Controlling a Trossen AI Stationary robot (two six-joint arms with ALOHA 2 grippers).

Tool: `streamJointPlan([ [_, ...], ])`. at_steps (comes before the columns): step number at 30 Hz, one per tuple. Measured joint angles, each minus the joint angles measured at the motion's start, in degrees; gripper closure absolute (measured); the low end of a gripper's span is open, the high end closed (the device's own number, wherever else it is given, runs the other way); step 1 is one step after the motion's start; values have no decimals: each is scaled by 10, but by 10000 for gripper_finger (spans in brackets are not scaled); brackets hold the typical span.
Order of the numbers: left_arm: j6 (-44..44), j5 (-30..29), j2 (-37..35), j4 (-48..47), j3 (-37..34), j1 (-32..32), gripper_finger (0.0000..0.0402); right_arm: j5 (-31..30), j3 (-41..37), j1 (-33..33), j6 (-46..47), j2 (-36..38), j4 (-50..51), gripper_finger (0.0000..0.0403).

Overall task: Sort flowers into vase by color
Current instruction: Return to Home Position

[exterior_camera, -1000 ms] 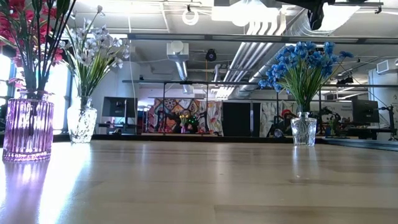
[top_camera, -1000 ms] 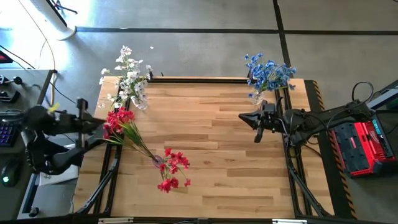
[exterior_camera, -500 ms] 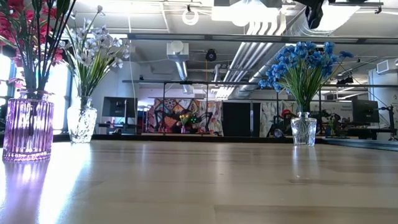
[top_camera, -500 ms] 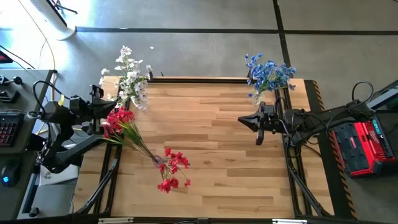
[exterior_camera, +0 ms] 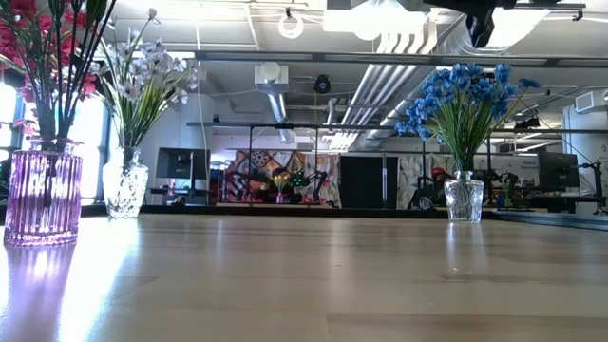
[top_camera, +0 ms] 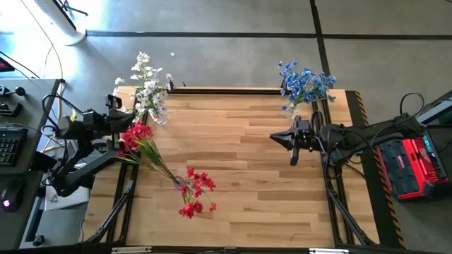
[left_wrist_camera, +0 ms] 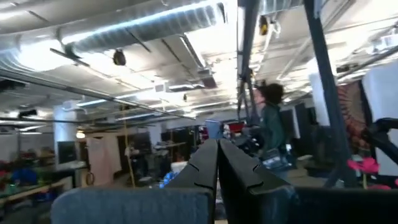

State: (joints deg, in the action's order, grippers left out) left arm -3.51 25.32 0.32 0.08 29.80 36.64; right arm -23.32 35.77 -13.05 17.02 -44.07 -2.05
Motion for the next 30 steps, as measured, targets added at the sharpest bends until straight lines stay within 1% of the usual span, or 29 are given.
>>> streamJointPlan([
  [2, -3, 14, 0, 21, -9, 0, 401, 4, 0, 4, 0, 0, 2, 403],
  [5, -22, 25, 0, 108, -35, 0, 402, 11, 0, 13, 0, 0, 3, 403],
  [10, -62, -7, 0, 215, -93, 0, 402, 30, 0, 41, 9, 0, 3, 403],
  [11, -64, -24, 0, 230, -101, 0, 402, 35, 0, 46, 11, 0, 3, 403],
  [13, -61, -82, 0, 238, -113, 0, 401, 51, 0, 55, 12, 0, 3, 403],
  [16, -26, -166, -1, 236, -111, 1, 401, 65, 0, 62, 23, 0, 3, 403],
  [18, -8, -179, 0, 201, -111, 1, 402, 72, 0, 64, 25, 0, 3, 403],
  [21, 2, -178, 0, 109, -112, 1, 401, 75, 0, 64, 25, 0, 3, 403],
  [23, 9, -170, 0, 71, -113, 1, 401, 75, 0, 64, 25, 0, 5, 403],
  [27, 7, -125, 2, 73, -112, 0, 401, 75, 0, 64, 22, 0, 7, 403],
  [30, -10, -73, 17, 71, -112, 0, 402, 75, 0, 69, 9, 0, 8, 403],
])
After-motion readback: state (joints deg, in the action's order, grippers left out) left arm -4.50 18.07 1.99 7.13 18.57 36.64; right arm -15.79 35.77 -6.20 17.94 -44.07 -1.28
